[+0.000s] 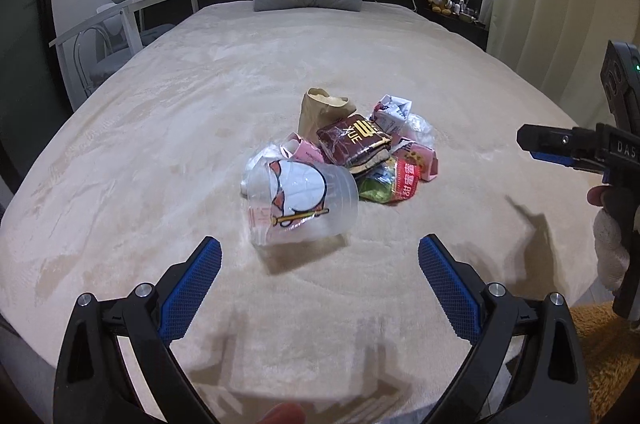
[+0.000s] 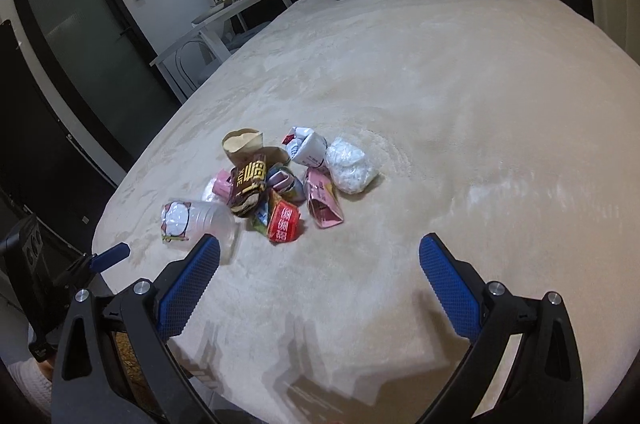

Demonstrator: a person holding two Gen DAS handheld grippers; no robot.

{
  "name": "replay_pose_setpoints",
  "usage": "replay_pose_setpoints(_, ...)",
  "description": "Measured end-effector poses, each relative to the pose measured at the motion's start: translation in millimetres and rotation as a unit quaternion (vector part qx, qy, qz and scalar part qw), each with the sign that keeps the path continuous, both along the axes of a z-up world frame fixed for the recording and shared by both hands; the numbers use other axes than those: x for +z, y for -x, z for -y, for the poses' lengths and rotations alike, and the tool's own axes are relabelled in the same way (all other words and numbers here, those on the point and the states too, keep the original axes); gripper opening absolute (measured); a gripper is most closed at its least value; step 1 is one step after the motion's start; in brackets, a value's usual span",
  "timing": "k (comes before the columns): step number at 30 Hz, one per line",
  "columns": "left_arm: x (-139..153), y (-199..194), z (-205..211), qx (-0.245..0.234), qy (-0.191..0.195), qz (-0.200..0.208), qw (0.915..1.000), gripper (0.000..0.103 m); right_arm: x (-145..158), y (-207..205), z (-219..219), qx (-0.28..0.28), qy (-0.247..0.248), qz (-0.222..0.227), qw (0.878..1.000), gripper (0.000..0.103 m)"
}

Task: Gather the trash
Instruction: 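Grasp the clear plastic cup with the left tool while the right tool grasps the white plastic bag, then carry the clear cup and white bag down toward the floor trash bag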

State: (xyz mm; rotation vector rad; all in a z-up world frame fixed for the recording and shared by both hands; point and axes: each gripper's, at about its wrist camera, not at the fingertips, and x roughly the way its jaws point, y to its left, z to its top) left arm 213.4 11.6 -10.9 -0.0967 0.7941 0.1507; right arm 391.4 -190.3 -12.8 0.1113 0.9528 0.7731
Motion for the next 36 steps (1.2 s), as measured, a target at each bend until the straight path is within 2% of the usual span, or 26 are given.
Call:
replay_pose_setpoints(3,-9.6,-26.5,2.2,-0.006,-0.003,-0.033,0.9994,0.097,-11.6,-32.1,-11.9,0.006,0.006,-0.023,1.000,0.094)
replay_pose_setpoints(7,-24.5,-53.2,3.2,0.019,-0.045,-0.063,0.9968,0.097,-32.7,-70.4,-24.7,0.010,0.016,-0.056,0.998,0.085)
replay_pose_setpoints(14,-45.6,-85.2,-2.5,0.050,-0.079,-0.101,0.9904,0.097,-56.1,-98.9,-56.1,0.047,0.034,-0.057,0.997,0.081)
replay_pose_setpoints(15,-47.2,-86.8,-3.5,0.054,-0.088,-0.099,0.9897,0.097,-59.1,-101.5,-59.1,0.050,0.037,-0.058,0.996,0.078)
replay_pose_setpoints(17,-50.7,-88.8,-5.9,0.055,-0.097,-0.098,0.9889,0.096,-63.0,-103.1,-65.0,0.060,0.039,-0.052,0.996,0.062)
replay_pose_setpoints(18,-52.4,-88.9,-9.0,0.057,-0.093,-0.097,0.9893,0.093,-64.8,-103.8,-68.5,0.064,0.046,-0.048,0.996,0.059)
replay_pose_setpoints(19,-54.1,-87.8,-13.5,0.058,-0.078,-0.097,0.9906,0.080,-67.1,-102.9,-71.9,0.069,0.053,-0.043,0.995,0.051)
replay_pose_setpoints(25,-47.9,-79.0,-27.0,0.057,-0.035,-0.083,0.9943,0.077,-60.6,-95.9,-60.6,0.059,0.056,-0.028,0.996,0.046)
replay_pose_setpoints(30,-28.8,-62.1,-26.9,0.050,-0.017,-0.057,0.9969,0.076,-31.3,-74.5,-39.3,0.033,0.047,-0.012,0.998,0.046)
replay_pose_setpoints(36,7.9,-26.4,-21.8,0.029,0.013,-0.006,0.9995,0.076,6.0,-21.9,-6.9,0.011,0.021,-0.004,1.000,0.046)
